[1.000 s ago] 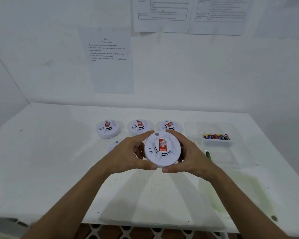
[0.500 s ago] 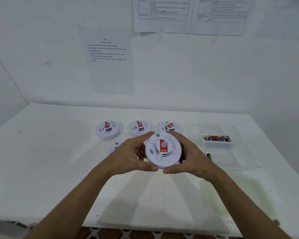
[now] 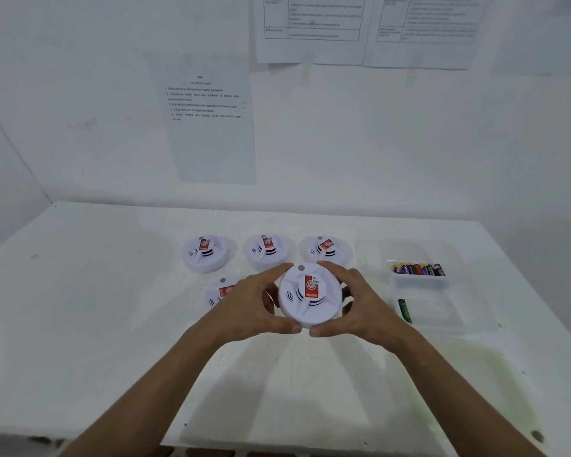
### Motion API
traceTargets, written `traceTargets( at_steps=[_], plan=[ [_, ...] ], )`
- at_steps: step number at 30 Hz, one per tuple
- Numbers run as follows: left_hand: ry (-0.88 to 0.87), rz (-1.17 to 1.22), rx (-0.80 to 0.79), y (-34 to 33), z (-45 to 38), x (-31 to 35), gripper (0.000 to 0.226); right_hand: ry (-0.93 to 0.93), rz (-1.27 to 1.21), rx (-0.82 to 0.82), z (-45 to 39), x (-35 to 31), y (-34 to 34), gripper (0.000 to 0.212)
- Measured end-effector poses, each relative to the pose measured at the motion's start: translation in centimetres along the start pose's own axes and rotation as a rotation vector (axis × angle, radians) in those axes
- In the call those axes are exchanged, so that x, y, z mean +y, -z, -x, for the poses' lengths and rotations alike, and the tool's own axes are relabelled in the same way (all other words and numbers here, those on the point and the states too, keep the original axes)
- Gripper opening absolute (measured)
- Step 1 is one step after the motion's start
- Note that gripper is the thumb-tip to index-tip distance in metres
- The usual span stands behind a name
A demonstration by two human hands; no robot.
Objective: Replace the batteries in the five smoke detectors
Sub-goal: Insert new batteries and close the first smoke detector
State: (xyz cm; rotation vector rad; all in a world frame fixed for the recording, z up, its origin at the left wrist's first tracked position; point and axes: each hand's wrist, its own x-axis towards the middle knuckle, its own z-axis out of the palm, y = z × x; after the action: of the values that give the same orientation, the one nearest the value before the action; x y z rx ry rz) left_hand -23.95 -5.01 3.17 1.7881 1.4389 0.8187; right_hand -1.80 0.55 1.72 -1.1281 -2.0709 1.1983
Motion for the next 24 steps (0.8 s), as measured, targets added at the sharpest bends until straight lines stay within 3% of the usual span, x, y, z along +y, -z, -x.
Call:
traceTargets(
  at_steps=[14,24],
  plan=[
    [0.182,-0.088,-0.02,-2.1,-2.8,-3.6,0.08,-0.179,0.169,-0.099,-3.7,2.6,-1.7,0.098],
    [0.312,-0.049,-0.084,-2.7,-3.7,-4.5,0.074,-0.216,0.231,-0.054,-4.3,3.3,-2.7,0.095]
  ],
)
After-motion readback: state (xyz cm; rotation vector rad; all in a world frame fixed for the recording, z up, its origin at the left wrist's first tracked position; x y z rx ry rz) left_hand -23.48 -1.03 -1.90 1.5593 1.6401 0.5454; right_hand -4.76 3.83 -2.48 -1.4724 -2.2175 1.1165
